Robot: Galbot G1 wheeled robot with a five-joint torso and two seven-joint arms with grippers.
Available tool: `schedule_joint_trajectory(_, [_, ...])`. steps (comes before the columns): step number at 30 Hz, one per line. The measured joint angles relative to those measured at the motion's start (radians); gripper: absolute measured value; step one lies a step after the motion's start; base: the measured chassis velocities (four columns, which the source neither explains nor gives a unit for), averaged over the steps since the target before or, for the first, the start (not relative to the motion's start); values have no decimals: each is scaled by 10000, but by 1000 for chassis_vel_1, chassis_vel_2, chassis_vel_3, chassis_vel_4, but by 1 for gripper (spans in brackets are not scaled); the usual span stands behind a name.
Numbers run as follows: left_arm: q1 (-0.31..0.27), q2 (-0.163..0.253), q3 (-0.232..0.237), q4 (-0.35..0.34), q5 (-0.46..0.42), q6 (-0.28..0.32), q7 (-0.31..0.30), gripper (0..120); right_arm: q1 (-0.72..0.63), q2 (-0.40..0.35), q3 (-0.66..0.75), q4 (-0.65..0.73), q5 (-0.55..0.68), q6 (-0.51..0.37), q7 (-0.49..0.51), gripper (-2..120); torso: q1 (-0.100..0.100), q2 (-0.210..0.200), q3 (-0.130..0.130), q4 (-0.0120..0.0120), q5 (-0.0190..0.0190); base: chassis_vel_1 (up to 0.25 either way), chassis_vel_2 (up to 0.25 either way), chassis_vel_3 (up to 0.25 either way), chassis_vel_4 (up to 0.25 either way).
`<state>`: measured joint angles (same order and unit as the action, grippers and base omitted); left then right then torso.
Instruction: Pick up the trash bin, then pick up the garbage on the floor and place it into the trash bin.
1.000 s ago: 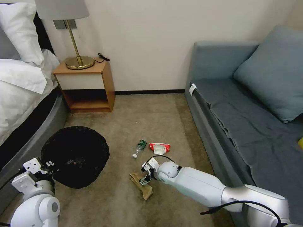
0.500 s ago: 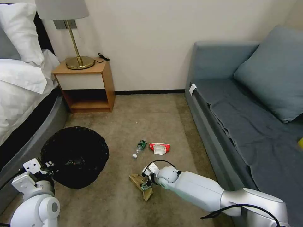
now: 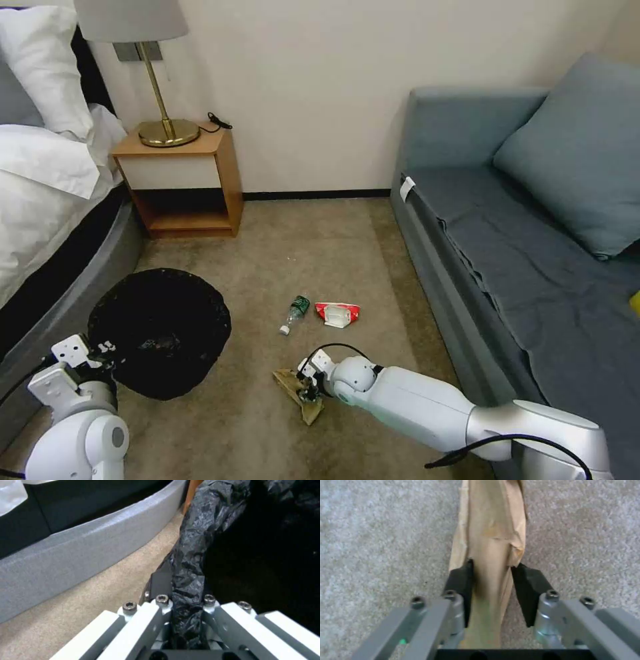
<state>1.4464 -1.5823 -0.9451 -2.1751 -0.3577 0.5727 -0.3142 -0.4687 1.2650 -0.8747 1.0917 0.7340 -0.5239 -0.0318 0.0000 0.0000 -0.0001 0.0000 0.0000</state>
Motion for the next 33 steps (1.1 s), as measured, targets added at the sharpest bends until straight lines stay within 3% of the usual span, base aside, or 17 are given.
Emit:
schedule_joint_trajectory(8, [-13,-15,2,65,15,-46,3,2,-7,-78,-11,38,8,99,-127,0,-1,0,0,1,1,0,0,0,0])
schedule_joint_trajectory(20, [-103,-28,46,137,45,-74,4,2,99,-510,-50,775,436,159,-180,0,0,0,1,-1,-2,0,0,0,0])
schedule_joint_trajectory(33, [-116,-5,33,142,30,-31,0,2,428,-1830,148,2236,1118,167,1,0,0,0,0,-1,0,0,0,0,0])
